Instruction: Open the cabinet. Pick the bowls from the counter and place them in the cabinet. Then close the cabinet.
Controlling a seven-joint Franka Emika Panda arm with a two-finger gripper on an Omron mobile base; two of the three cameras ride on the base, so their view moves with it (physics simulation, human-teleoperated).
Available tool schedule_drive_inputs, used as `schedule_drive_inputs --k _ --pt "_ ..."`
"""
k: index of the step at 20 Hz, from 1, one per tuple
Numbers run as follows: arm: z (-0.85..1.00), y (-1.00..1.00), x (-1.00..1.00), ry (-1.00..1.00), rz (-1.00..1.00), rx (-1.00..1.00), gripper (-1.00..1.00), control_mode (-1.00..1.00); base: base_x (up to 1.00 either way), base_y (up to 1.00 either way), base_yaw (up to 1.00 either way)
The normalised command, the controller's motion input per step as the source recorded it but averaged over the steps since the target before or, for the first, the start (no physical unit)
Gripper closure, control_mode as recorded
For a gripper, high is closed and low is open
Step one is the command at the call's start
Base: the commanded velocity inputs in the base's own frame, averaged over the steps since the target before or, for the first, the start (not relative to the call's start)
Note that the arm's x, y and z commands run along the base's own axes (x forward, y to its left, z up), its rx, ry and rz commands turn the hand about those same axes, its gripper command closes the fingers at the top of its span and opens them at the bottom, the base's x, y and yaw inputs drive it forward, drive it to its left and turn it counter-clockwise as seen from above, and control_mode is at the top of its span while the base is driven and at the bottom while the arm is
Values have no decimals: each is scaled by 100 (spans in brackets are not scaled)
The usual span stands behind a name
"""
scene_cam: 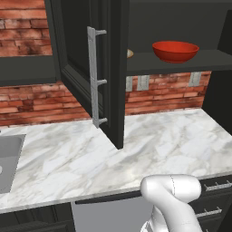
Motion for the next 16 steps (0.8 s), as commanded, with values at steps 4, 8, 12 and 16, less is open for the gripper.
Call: schedule_drive_inputs --k 4,8,12,16 --pt "-1 -34 -18 1 0 0 -100 -100 0 0 0" --pt "0 -51 -6 0 0 0 -100 -100 0 0 0" --pt "0 -55 -10 0 0 0 -100 -100 0 0 0" --pt "-1 -66 -33 0 0 0 -100 -100 0 0 0"
